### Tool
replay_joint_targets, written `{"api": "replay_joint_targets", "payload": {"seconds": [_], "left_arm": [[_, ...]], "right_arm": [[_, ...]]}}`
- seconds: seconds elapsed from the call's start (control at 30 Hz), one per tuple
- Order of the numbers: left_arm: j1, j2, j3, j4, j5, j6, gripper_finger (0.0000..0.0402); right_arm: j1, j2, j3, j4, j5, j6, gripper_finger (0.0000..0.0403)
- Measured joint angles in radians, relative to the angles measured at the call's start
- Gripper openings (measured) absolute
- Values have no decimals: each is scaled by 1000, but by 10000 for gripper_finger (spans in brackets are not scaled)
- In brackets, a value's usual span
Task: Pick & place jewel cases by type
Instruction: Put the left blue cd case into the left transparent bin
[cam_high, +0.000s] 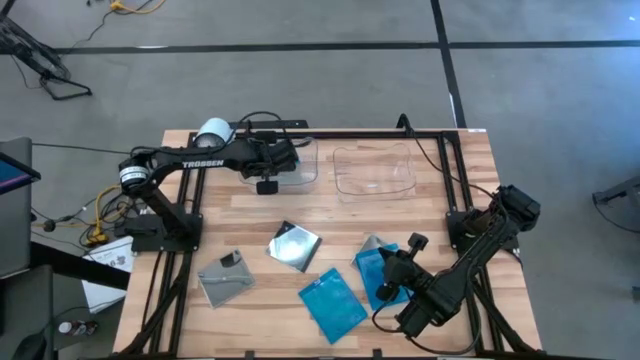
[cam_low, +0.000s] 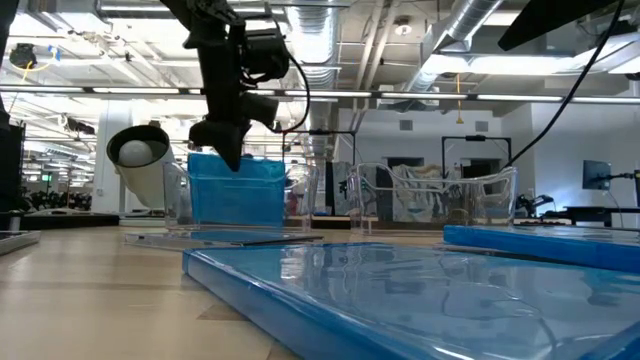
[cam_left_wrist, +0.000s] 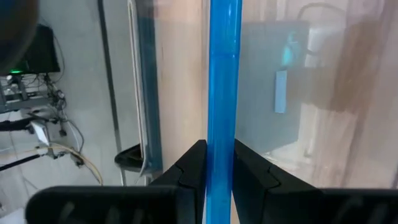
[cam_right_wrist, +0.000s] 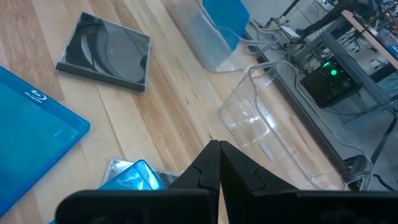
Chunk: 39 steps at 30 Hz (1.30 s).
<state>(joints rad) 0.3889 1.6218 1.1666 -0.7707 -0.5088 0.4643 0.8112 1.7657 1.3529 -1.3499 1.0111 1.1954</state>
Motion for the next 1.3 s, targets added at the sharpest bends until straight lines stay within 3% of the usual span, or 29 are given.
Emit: {"api": "replay_joint_targets", "payload": {"seconds": [0.27,0.7,1.3], "left_arm": [[-1,0,-4,37,28,-6,55],[-7,0,-4,42,33,-17,144],[-35,0,-4,-21,103,-57,149]], "right_arm": [[0,0,0,0,0,0,0],[0,0,0,-1,0,-2,0],[0,0,0,0,0,-1,0]]}}
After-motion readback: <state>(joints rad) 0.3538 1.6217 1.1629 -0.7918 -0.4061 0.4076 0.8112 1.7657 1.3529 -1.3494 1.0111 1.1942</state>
